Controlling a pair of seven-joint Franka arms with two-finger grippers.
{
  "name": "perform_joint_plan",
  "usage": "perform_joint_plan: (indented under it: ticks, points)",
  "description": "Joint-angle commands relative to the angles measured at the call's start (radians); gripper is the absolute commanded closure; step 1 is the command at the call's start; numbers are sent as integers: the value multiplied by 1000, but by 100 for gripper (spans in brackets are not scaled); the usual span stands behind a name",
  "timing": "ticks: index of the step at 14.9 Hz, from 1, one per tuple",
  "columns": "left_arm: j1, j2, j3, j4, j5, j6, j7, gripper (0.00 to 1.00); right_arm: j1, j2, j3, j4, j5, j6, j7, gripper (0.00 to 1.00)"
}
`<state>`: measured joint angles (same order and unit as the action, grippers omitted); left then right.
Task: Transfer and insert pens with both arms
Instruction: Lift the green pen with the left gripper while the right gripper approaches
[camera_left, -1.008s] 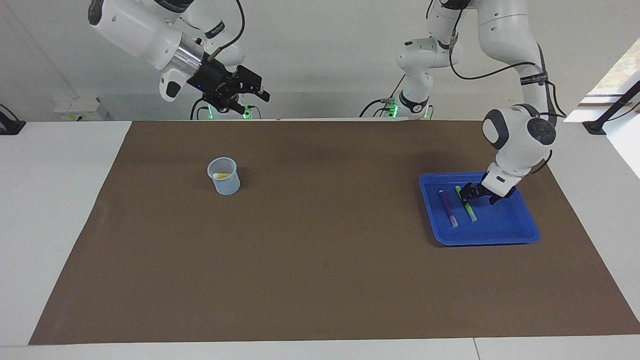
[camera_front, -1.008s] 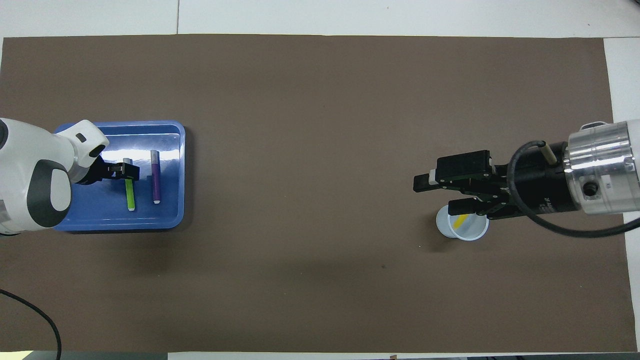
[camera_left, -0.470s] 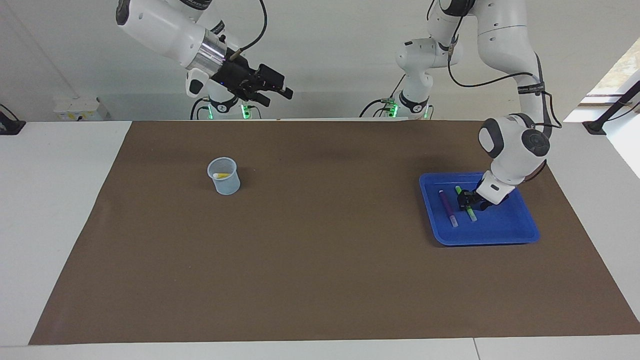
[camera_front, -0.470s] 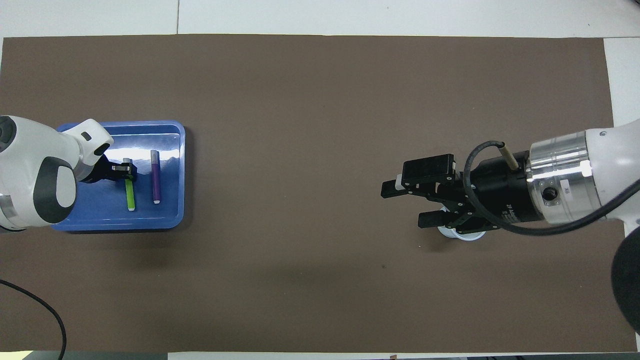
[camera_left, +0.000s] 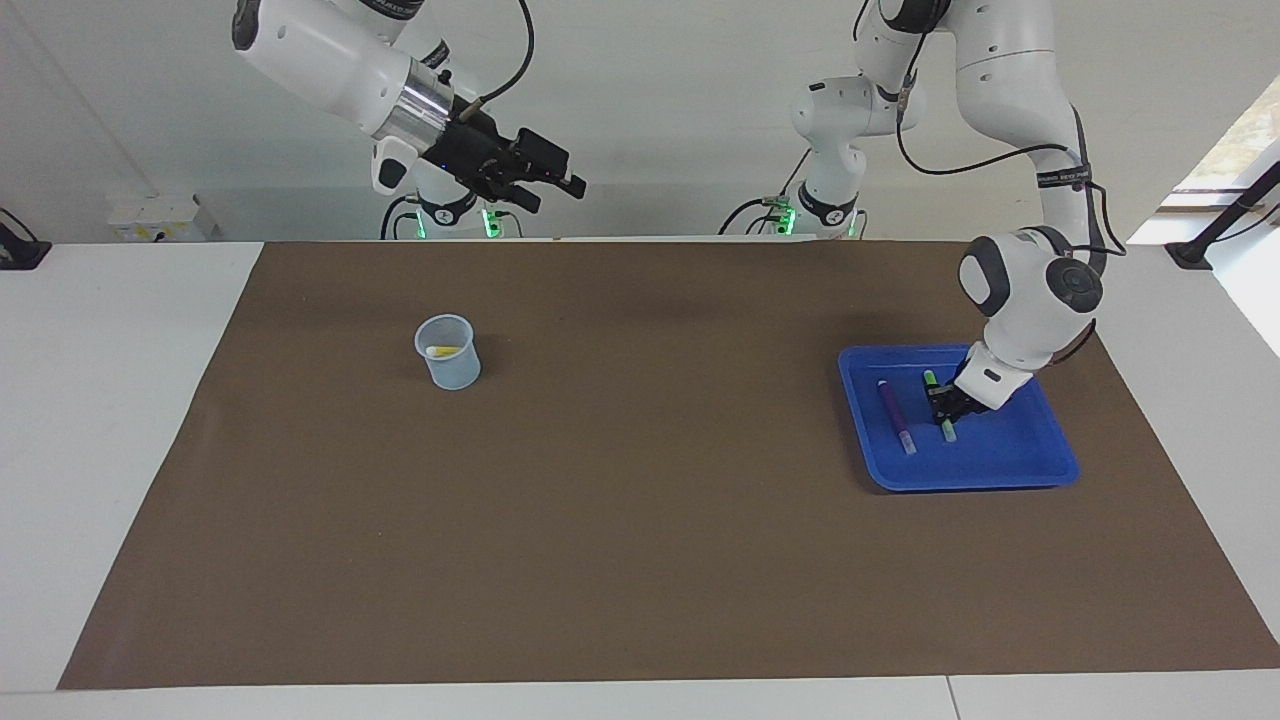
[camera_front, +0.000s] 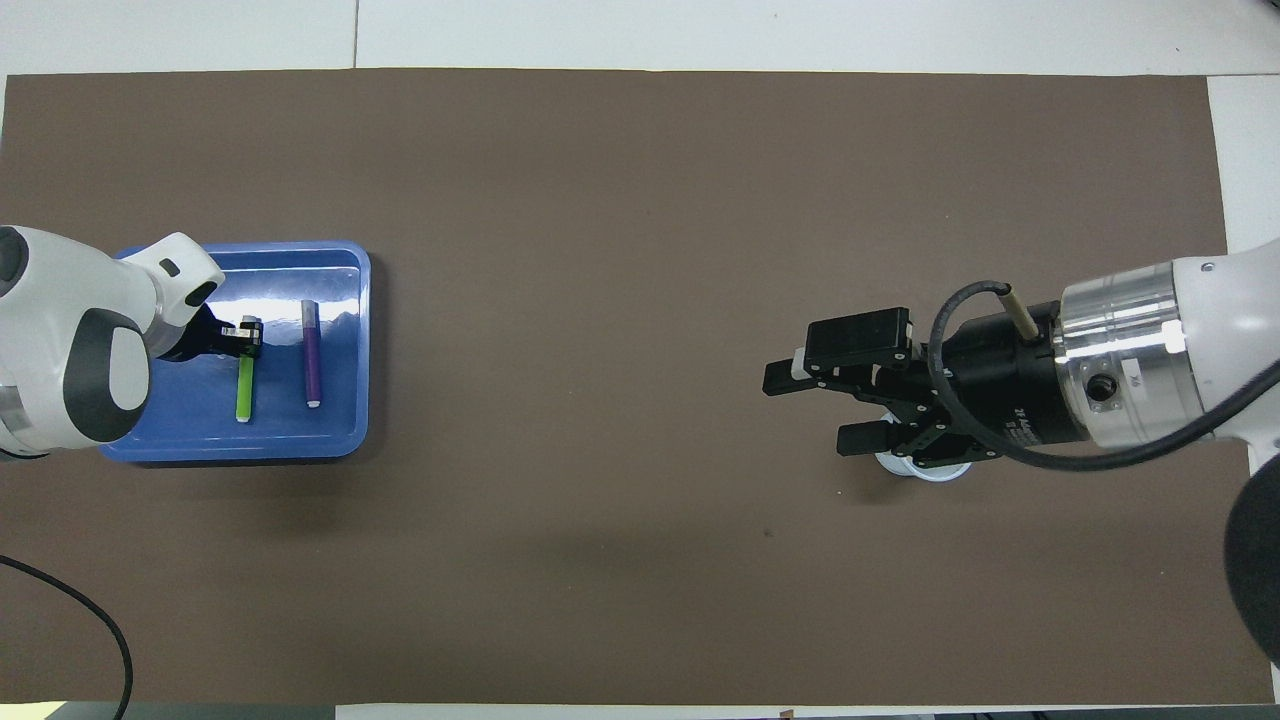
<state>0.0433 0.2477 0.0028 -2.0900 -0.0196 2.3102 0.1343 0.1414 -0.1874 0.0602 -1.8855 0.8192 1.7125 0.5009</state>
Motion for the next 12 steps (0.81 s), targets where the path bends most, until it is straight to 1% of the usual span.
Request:
perform_joint_plan:
  ticks: [1,2,4,7,9,10,11,12]
  points:
    - [-3,21,2,34,1,-26,1,100,-5,-23,18,-27,26,30,8,0]
    - [-3,22,2,54,1,-49,1,100,-5,-23,20,-27,24,32,10,0]
    - [-5,30,2,132,-11,-160,-5,100,-5,-23,30,-26,24,51,15,0]
    - [-7,16,3,240,-86,-340,-42,100,-3,-23,33,-26,24,59,25,0]
    - [-13,9,-7,312,-91,-452,-141,100,18,-23,35,-27,24,67,27,0]
    - [-32,-1,-12,347,-98,-504,-194,100,18,-23,35,-26,24,73,28,0]
    - [-48,-14,-14,369,-132,-544,-264,100,20,-23,35,-27,24,76,28,0]
    - [-52,-43,-14,373,-185,-566,-351,100,20,-23,35,-27,24,79,28,0]
